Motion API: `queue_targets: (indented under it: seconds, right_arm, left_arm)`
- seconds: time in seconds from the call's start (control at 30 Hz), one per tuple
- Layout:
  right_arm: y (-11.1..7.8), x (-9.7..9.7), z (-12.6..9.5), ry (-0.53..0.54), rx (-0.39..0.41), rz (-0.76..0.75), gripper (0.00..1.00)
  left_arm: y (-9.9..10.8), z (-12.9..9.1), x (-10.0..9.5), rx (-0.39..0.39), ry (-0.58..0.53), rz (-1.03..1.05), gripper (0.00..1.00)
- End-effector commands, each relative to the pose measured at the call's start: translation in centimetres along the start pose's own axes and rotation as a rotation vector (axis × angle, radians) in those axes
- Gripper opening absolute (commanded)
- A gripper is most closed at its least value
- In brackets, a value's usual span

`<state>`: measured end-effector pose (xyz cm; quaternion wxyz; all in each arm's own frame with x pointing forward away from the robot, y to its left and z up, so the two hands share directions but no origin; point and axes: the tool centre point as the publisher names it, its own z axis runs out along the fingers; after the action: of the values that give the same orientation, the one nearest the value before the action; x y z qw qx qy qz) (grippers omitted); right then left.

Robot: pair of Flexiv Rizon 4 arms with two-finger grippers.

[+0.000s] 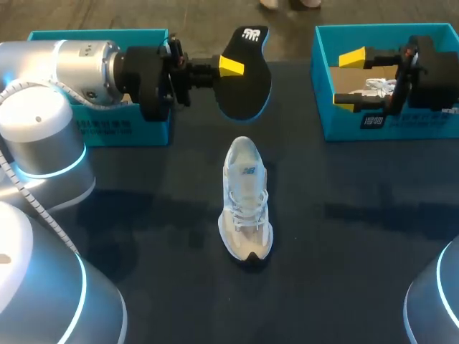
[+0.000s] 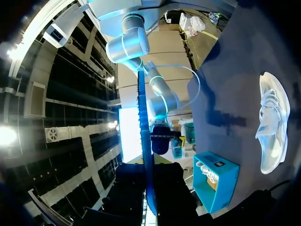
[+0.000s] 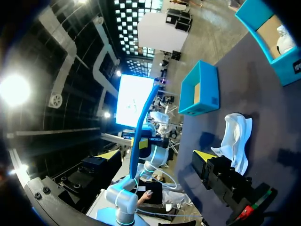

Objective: Take the shoe out of the shoebox, open the shoe tongue, remove and reinsert the insole, then place the shoe into the shoebox

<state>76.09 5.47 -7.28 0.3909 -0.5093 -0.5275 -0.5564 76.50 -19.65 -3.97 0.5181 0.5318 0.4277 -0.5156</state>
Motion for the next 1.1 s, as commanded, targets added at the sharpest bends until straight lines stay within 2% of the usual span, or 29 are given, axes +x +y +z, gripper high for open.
queue_targets:
  seconds: [0.03,0.27,0.4,0.6,0.77,0.83,0.87,0.9,0.93,1.0,1.1]
  right_arm:
    - [-0.1,0.0,0.1,0.000,-0.002,0.000,1.00]
    - [-0.2,-0.3,-1.2,0.017,0.018,0.000,1.00]
    - [0.0,-0.4,-1.7,0.006,0.051,0.003,1.00]
    - [0.0,-0.3,-1.7,-0.004,0.064,0.013,1.00]
    - [0.0,-0.3,-1.7,-0.004,0.064,0.013,1.00]
    - [0.0,-0.3,-1.7,-0.004,0.064,0.013,1.00]
    - [0.0,-0.3,-1.7,-0.004,0.064,0.013,1.00]
    - [0.0,-0.3,-1.7,-0.004,0.064,0.013,1.00]
    - [0.0,-0.3,-1.7,-0.004,0.064,0.013,1.00]
    - [0.0,-0.3,-1.7,-0.004,0.064,0.013,1.00]
    - [0.0,-0.3,-1.7,-0.004,0.064,0.013,1.00]
  left_arm:
    - [-0.1,0.0,0.0,0.000,0.001,0.001,0.00]
    - [-0.2,0.0,-0.1,0.003,0.006,0.004,0.00]
    - [-0.4,-0.2,0.1,0.011,0.014,-0.097,0.00]
    - [-1.2,-0.5,0.4,-0.009,0.002,-0.394,0.00]
    - [-1.7,-0.7,0.4,0.005,0.078,-0.646,0.00]
    - [-1.4,-0.8,0.4,-0.045,0.077,-0.768,0.00]
    - [-1.3,-0.8,0.3,-0.038,0.082,-0.796,0.00]
    - [-1.1,-1.0,0.3,-0.062,0.090,-0.912,0.00]
    - [-1.1,-1.0,0.3,-0.051,0.090,-0.918,0.00]
    - [-0.7,-1.0,0.1,-0.099,0.049,-1.043,0.00]
    - [-0.6,-1.2,0.6,-0.082,0.069,-1.150,0.00]
